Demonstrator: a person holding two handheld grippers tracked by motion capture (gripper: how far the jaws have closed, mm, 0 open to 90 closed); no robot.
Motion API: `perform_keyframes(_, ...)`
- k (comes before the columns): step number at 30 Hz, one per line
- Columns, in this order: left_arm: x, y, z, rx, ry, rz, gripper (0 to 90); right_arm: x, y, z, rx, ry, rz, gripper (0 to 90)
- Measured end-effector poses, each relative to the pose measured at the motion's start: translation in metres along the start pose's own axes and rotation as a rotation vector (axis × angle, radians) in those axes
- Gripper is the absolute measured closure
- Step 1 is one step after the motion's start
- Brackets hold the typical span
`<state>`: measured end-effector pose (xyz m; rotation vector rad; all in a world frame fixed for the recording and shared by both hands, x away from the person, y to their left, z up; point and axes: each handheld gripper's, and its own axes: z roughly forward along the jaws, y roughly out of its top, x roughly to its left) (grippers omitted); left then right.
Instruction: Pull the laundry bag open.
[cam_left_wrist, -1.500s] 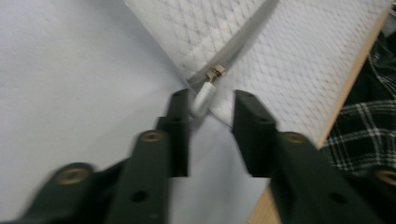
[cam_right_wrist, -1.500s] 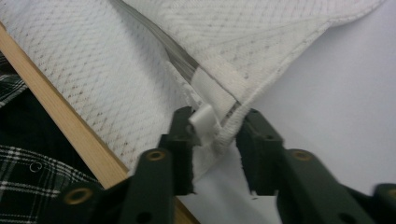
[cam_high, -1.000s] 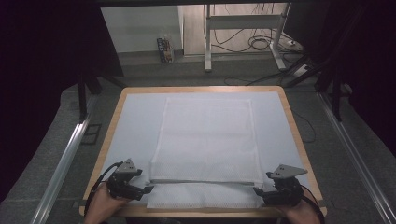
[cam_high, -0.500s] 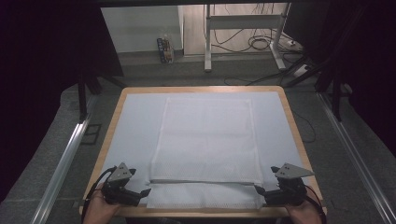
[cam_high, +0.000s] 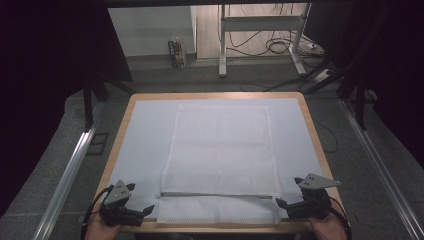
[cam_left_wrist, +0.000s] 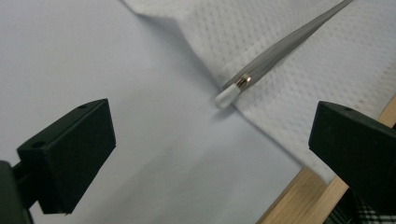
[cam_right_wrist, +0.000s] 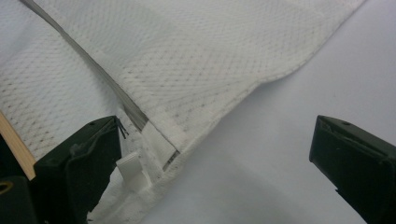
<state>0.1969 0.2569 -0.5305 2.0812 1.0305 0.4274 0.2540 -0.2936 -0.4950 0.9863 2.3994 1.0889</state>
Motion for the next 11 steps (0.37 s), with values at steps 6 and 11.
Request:
perform_keyframes(6, 0.0016, -0.0027, 0.0025, 0.031, 0.015, -0.025, 0.0, -0.0027, -0.003, 0.0054, 0.039, 0.011, 0.009, 0.6)
perform_keyframes(11, 0.0013, -0.0022, 0.0032, 0.034, 0.011, -0.021, 0.0, -0.0029, -0.003, 0.0063, 0.039, 0.01, 0.005, 0.0)
